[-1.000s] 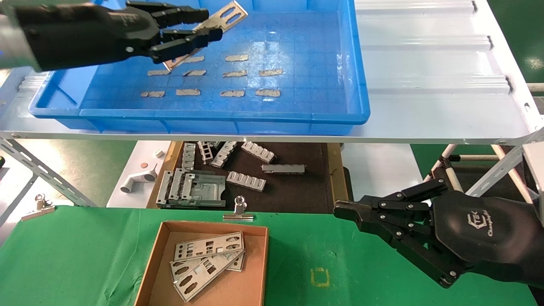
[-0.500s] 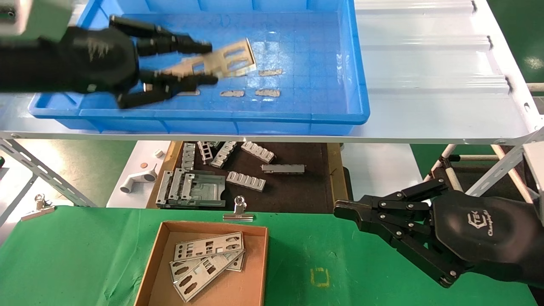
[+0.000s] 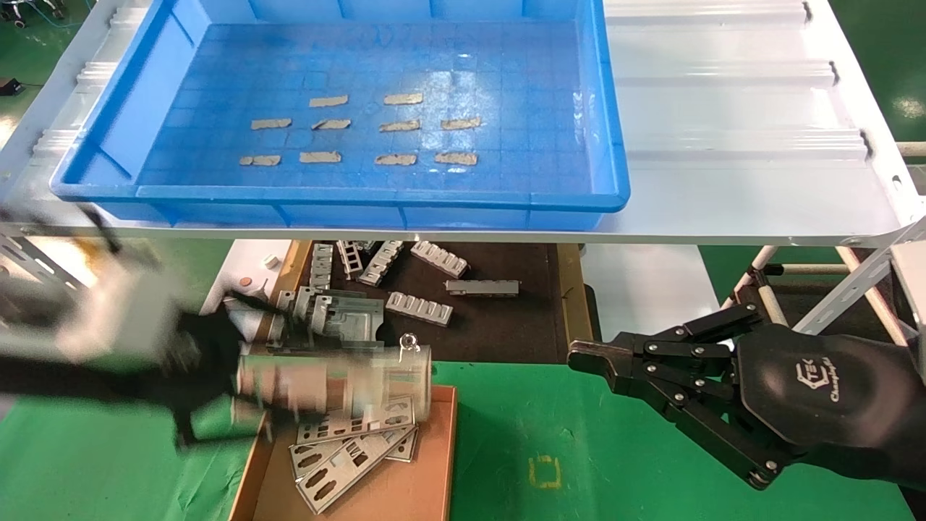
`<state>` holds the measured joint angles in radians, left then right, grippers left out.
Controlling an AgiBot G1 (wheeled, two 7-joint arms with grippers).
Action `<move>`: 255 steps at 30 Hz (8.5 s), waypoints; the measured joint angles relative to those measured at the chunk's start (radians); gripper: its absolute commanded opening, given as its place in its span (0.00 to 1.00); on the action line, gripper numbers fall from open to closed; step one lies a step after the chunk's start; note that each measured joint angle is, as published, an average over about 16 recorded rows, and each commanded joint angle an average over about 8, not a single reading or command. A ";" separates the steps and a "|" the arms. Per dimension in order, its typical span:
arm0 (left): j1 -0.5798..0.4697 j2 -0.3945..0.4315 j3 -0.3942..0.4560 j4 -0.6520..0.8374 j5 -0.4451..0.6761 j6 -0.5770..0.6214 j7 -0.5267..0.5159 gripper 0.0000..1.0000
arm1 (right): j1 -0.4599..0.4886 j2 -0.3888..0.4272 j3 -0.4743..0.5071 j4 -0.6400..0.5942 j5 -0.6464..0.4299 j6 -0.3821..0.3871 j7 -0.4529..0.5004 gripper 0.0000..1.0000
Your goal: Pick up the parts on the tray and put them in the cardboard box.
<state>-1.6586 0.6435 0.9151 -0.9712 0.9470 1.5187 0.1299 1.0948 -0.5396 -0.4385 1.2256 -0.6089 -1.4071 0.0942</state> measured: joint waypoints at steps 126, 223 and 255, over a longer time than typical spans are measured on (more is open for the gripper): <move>0.588 -0.035 -0.642 -0.319 -0.221 -0.021 -0.321 1.00 | 0.000 0.000 0.000 0.000 0.000 0.000 0.000 1.00; 0.584 -0.032 -0.635 -0.312 -0.216 -0.024 -0.317 1.00 | 0.000 0.000 0.000 0.000 0.000 0.000 0.000 1.00; 0.584 -0.032 -0.635 -0.312 -0.216 -0.024 -0.317 1.00 | 0.000 0.000 0.000 0.000 0.000 0.000 0.000 1.00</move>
<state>-1.0746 0.6113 0.2800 -1.2834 0.7306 1.4952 -0.1872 1.0946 -0.5395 -0.4384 1.2254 -0.6087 -1.4068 0.0942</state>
